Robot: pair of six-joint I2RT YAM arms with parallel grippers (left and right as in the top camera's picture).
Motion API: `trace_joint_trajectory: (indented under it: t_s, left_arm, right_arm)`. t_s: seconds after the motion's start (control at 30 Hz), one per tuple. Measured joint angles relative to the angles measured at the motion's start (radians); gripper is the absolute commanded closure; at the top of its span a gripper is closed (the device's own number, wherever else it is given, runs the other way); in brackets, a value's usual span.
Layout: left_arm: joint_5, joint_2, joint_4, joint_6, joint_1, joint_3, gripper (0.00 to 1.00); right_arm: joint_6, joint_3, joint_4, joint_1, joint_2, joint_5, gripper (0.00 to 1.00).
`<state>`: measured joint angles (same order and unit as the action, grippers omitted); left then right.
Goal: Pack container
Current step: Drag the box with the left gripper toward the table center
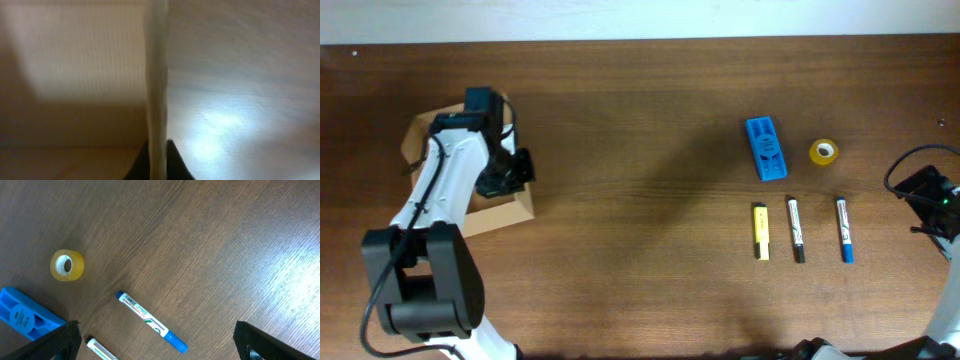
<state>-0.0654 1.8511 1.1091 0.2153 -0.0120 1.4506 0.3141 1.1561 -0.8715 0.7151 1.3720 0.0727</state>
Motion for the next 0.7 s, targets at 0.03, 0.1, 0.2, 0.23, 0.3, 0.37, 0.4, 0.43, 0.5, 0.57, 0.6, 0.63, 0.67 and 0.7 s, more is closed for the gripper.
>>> trace_joint_trajectory:
  t_s: [0.03,0.1,0.2,0.23,0.3,0.37,0.4,0.43,0.5,0.57,0.6,0.63,0.67,0.7]
  left_arm:
    - [-0.004,0.003,0.032,0.012,0.021,0.034,0.98]
    - [-0.01,0.006,0.087,0.036,0.072,0.108,0.98]
    - [-0.01,0.006,0.133,0.07,0.172,0.231,0.98]
    - [-0.009,0.006,0.137,0.086,0.218,0.278,0.98]
    - [-0.005,0.006,0.137,0.117,0.292,0.343,0.98]
    - [0.007,0.006,0.137,0.156,0.368,0.394,0.98]
    - [0.021,0.006,0.136,0.182,0.414,0.414,0.98]
    - [0.036,0.006,0.135,0.207,0.453,0.425,0.98]
    - [0.077,0.006,0.13,0.26,0.528,0.432,0.99]
    - [0.119,0.006,0.124,0.312,0.595,0.431,0.98]
    - [0.137,0.008,0.118,0.336,0.621,0.432,0.98]
    - [0.151,0.01,0.111,0.36,0.645,0.432,0.98]
    - [0.166,0.014,0.104,0.385,0.668,0.432,0.98]
    - [0.176,0.022,0.1,0.407,0.686,0.433,0.99]
  right_arm:
    - [0.0,0.0,-0.002,0.0,0.0,0.0,0.01]
    - [0.0,0.0,-0.006,0.0,0.0,-0.001,0.01]
    - [-0.001,0.0,-0.014,0.0,0.0,-0.003,0.01]
    - [0.0,0.0,-0.016,0.0,0.0,-0.003,0.01]
    - [-0.001,0.0,-0.02,0.0,0.0,-0.003,0.01]
    - [0.0,0.002,-0.029,0.0,0.0,-0.003,0.01]
    - [-0.001,0.003,-0.033,0.0,0.0,-0.003,0.01]
    - [-0.001,0.003,-0.039,0.0,0.0,-0.003,0.01]
    - [0.0,0.005,-0.052,0.0,0.0,-0.003,0.01]
    - [-0.001,0.005,-0.069,0.0,0.0,-0.003,0.01]
    - [-0.001,0.005,-0.075,0.0,0.0,-0.003,0.01]
    - [0.0,0.005,-0.077,0.0,0.0,-0.003,0.01]
    - [0.0,0.005,-0.08,0.0,0.0,-0.003,0.01]
    - [-0.001,0.005,-0.081,0.0,0.0,-0.003,0.01]
